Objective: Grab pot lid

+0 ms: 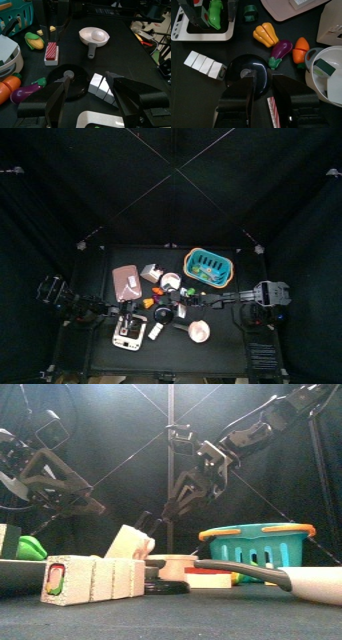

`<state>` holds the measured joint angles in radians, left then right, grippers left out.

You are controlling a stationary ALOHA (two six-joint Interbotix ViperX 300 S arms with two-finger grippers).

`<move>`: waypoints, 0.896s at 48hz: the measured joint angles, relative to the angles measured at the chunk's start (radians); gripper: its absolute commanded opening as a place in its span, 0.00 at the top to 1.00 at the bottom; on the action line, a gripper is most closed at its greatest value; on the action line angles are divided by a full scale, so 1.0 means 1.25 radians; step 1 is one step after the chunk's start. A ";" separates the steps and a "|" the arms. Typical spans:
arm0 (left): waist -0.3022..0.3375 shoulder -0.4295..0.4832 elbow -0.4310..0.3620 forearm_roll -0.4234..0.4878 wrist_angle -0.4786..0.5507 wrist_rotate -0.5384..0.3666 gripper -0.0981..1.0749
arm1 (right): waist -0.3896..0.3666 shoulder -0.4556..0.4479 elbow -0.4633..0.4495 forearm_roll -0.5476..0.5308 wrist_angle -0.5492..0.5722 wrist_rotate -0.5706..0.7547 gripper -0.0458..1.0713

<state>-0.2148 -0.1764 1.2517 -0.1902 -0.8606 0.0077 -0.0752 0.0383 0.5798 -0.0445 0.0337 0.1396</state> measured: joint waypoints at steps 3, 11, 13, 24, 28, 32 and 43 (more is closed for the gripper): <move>-0.001 0.001 0.000 0.000 0.000 0.000 0.12 | 0.004 0.010 -0.002 0.001 0.000 0.000 0.27; -0.001 0.001 0.000 0.000 0.000 0.000 0.12 | 0.016 0.045 -0.013 0.002 -0.001 0.000 0.22; -0.001 0.001 0.000 0.000 0.000 0.000 0.12 | 0.017 0.053 -0.017 0.002 -0.001 0.000 0.20; -0.002 0.002 0.000 0.000 -0.001 0.000 0.12 | 0.038 0.106 -0.049 0.000 0.001 0.000 0.14; -0.002 0.002 0.000 0.000 0.000 0.000 0.12 | 0.045 0.121 -0.059 -0.005 0.012 -0.005 0.14; -0.002 0.004 0.001 0.000 0.000 -0.001 0.12 | 0.053 0.133 -0.065 -0.017 0.025 -0.002 0.14; -0.002 0.011 0.002 -0.001 0.000 -0.001 0.12 | 0.067 0.152 -0.085 -0.037 0.048 -0.001 0.15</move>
<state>-0.2178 -0.1626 1.2548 -0.1917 -0.8606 0.0061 0.0092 0.2286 0.4740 -0.0905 0.0936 0.1381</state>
